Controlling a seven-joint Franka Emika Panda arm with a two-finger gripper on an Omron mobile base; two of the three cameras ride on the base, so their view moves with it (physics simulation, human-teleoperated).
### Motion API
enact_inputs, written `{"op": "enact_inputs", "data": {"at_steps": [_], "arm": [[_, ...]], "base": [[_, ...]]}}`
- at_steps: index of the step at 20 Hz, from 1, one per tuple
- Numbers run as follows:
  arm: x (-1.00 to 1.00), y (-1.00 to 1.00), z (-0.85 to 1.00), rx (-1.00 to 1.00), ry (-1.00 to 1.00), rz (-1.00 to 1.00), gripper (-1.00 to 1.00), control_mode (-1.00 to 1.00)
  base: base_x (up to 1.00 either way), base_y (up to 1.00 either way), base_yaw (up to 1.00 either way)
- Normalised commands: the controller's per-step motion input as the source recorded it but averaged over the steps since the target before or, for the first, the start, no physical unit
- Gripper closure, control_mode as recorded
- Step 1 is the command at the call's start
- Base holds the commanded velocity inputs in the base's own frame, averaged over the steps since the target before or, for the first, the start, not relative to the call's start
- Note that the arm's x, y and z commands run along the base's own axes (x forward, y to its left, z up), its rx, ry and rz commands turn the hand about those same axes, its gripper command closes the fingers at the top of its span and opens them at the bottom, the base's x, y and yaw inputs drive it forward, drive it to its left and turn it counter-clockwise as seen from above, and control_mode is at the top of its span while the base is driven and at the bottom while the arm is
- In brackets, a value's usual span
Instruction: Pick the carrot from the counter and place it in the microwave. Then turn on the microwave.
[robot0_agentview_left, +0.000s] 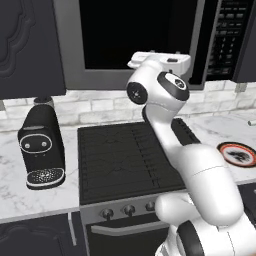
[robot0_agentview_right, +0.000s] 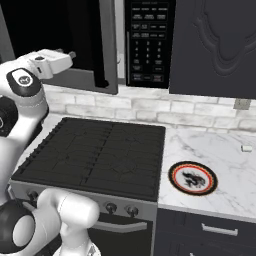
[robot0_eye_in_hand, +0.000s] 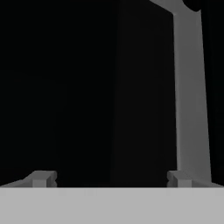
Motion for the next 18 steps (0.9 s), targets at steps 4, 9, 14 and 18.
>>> {"op": "enact_inputs", "data": {"at_steps": [4, 9, 14, 18], "arm": [[0.27, -0.10, 0.00, 0.00, 0.00, 0.05, -1.00, -1.00], [0.26, -0.10, 0.00, 0.00, 0.00, 0.04, -1.00, -1.00], [0.29, -0.07, 0.00, 0.00, 0.00, 0.04, -1.00, -1.00], [0.28, -0.05, 0.00, 0.00, 0.00, 0.03, -1.00, -1.00]], "base": [[0.00, 0.00, 0.00], [0.00, 0.00, 0.00], [0.00, 0.00, 0.00], [0.00, 0.00, 0.00]]}}
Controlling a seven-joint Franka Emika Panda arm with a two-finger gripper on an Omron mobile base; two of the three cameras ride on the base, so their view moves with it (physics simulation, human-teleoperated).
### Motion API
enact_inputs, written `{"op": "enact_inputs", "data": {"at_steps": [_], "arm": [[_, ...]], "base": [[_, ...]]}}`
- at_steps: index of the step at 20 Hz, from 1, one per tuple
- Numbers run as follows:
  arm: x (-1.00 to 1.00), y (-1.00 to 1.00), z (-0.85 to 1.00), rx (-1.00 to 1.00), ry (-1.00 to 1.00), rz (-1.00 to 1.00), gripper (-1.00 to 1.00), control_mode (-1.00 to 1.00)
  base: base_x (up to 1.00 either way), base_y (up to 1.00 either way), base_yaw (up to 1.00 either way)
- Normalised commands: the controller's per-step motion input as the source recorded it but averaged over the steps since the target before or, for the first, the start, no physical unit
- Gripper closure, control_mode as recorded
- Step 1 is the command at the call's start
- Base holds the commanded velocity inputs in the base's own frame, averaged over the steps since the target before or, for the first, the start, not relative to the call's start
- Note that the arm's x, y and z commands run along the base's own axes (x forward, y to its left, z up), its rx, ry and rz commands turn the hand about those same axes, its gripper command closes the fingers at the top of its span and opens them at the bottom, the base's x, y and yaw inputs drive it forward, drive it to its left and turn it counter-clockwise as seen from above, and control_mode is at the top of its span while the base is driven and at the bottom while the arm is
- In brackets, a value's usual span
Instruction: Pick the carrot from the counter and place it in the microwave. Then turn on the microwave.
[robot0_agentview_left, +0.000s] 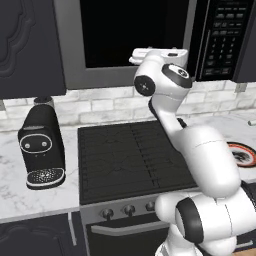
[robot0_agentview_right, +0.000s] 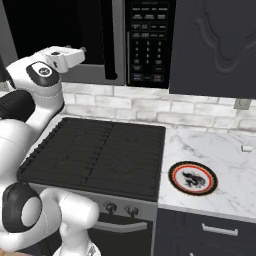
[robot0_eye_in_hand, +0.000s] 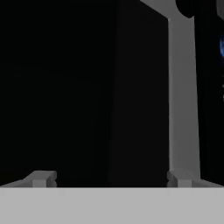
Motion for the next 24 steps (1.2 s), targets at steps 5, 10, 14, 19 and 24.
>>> {"op": "enact_inputs", "data": {"at_steps": [5, 10, 14, 19, 24], "arm": [[0.18, -0.01, 0.00, 0.00, 0.00, 0.02, -1.00, -1.00], [0.10, 0.00, 0.00, 0.00, 0.00, 0.00, -1.00, -1.00], [-0.03, -0.05, 0.01, 0.00, 0.00, 0.00, -1.00, -1.00], [-0.19, -0.13, 0.00, 0.00, 0.00, 0.01, -1.00, -1.00], [-0.27, -0.19, 0.01, 0.00, 0.00, 0.04, -1.00, -1.00]], "base": [[0.00, 0.00, 0.00], [0.00, 0.00, 0.00], [0.00, 0.00, 0.00], [0.00, 0.00, 0.00], [0.00, 0.00, 0.00]]}}
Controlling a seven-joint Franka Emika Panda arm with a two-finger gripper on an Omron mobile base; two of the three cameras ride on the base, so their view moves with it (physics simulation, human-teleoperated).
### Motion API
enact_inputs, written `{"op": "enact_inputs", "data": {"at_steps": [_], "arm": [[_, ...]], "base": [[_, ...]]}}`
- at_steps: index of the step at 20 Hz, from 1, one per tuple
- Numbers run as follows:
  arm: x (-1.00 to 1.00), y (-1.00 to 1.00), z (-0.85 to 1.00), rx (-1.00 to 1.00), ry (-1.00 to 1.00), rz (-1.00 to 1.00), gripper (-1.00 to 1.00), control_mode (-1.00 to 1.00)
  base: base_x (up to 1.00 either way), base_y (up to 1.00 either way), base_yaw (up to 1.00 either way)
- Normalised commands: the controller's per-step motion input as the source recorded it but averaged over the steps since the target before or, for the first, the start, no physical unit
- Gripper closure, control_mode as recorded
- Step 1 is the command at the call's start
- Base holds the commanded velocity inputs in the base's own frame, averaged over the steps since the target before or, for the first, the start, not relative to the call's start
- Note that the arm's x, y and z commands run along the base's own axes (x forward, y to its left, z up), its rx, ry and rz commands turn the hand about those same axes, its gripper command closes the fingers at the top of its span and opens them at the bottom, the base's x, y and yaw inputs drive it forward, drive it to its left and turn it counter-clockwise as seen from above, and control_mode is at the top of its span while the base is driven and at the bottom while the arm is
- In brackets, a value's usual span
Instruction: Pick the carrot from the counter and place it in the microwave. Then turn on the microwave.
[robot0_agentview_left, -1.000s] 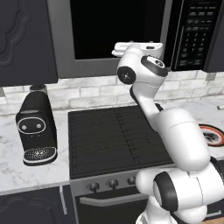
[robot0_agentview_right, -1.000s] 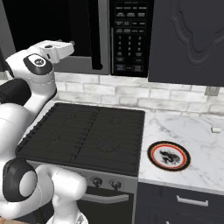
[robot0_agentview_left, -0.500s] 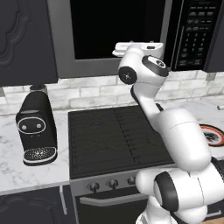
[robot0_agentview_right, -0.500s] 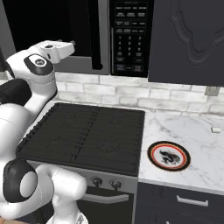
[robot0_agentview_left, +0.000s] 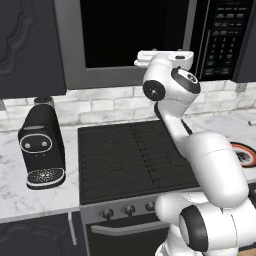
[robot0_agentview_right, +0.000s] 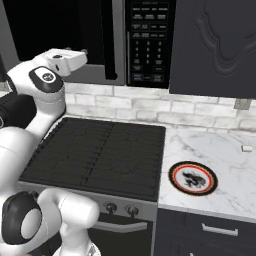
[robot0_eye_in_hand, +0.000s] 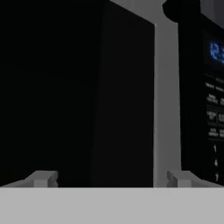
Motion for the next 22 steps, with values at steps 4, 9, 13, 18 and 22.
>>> {"op": "enact_inputs", "data": {"at_steps": [4, 9, 13, 18, 22], "arm": [[-0.33, -0.20, 0.00, 0.00, 0.00, 0.07, -1.00, -1.00], [-0.35, -0.12, 0.00, 0.00, 0.00, 0.10, -1.00, -1.00], [-0.34, -0.11, 0.02, 0.00, 0.03, 0.09, -1.00, -1.00], [-0.20, -0.22, 0.01, 0.00, 0.05, 0.05, -1.00, -1.00], [-0.08, -0.36, 0.00, 0.02, 0.10, 0.04, -1.00, -1.00]], "base": [[0.00, 0.00, 0.00], [0.00, 0.00, 0.00], [0.00, 0.00, 0.00], [0.00, 0.00, 0.00], [0.00, 0.00, 0.00]]}}
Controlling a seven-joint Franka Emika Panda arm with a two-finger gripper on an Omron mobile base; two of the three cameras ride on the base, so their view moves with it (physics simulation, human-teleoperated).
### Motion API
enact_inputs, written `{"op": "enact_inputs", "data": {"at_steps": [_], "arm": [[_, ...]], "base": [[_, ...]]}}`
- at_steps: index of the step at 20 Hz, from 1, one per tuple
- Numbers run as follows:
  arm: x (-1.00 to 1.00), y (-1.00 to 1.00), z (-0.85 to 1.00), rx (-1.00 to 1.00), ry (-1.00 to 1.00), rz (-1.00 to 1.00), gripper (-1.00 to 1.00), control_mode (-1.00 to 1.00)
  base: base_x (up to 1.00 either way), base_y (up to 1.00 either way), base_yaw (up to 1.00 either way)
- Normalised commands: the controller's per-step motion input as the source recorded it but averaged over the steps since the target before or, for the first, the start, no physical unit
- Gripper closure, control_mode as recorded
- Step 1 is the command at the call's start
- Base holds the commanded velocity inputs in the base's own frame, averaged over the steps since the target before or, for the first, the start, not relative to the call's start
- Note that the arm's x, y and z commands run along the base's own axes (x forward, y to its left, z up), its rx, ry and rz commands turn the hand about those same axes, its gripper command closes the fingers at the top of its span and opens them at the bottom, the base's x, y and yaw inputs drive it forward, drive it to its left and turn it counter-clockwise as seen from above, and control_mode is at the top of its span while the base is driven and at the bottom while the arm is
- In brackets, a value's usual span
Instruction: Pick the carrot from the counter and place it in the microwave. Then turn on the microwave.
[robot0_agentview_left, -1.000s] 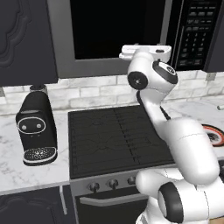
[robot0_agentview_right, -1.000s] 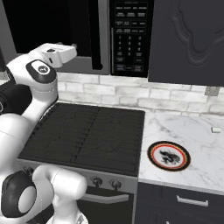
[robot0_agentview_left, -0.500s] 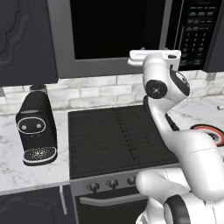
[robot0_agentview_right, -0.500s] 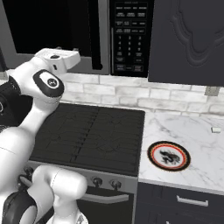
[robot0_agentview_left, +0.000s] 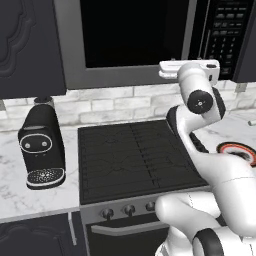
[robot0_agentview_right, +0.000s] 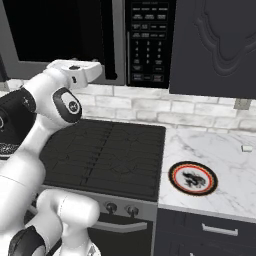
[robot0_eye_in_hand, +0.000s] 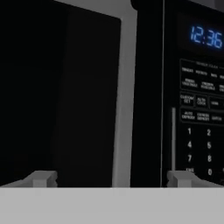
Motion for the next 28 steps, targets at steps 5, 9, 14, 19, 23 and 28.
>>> {"op": "enact_inputs", "data": {"at_steps": [5, 9, 14, 19, 23, 28], "arm": [[-0.11, -0.35, 0.00, 0.00, 0.06, 0.05, -1.00, -1.00], [-0.20, -0.33, 0.00, 0.00, 0.01, 0.07, -1.00, -1.00], [-0.30, -0.19, 0.00, 0.00, 0.00, 0.09, -1.00, -1.00], [-0.30, -0.21, 0.00, 0.00, 0.00, 0.11, -1.00, -1.00], [-0.24, -0.24, 0.00, 0.01, 0.00, 0.07, -1.00, -1.00], [-0.26, -0.16, 0.00, 0.01, 0.00, 0.01, -1.00, -1.00]], "base": [[0.00, 0.00, 0.00], [0.00, 0.00, 0.00], [0.00, 0.00, 0.00], [0.00, 0.00, 0.00], [0.00, 0.00, 0.00], [0.00, 0.00, 0.00]]}}
